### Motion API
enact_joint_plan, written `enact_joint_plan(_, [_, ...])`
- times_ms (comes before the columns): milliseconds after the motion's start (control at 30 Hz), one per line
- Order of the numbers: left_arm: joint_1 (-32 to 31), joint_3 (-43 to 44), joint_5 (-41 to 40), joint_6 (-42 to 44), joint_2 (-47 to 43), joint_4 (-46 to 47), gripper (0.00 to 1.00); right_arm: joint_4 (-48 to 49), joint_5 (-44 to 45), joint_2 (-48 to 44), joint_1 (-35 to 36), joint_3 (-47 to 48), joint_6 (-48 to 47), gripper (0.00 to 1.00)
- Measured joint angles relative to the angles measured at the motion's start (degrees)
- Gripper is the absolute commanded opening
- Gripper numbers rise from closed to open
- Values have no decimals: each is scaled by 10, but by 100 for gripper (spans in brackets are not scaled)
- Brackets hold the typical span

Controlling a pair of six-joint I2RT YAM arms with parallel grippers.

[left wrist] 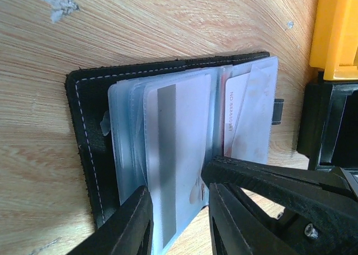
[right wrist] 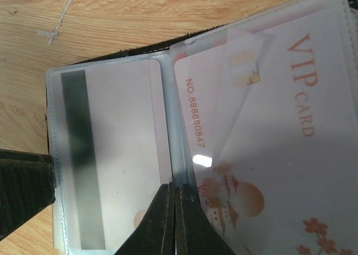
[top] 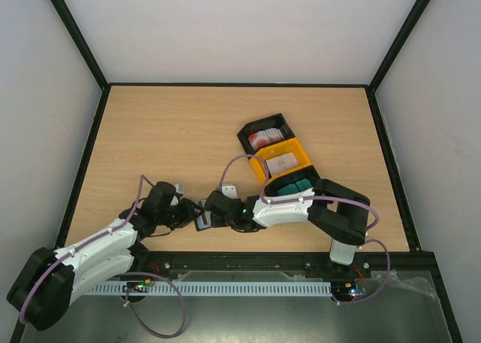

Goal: Put the credit cards into the card holder
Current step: Insert the credit card into the card holder.

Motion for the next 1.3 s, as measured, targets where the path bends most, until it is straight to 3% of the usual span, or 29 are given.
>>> enact_joint_plan(300, [0, -3, 0, 0, 16, 11, 31, 7, 0, -2, 0, -4, 4, 2])
enact_joint_plan(867, [0, -4, 43, 16, 53, 69, 23, 54, -9, -16, -1, -36, 4, 2])
enact_joint_plan(1300, [0, 12, 84, 40, 72, 97, 36, 41, 29, -101, 0, -72, 18, 11])
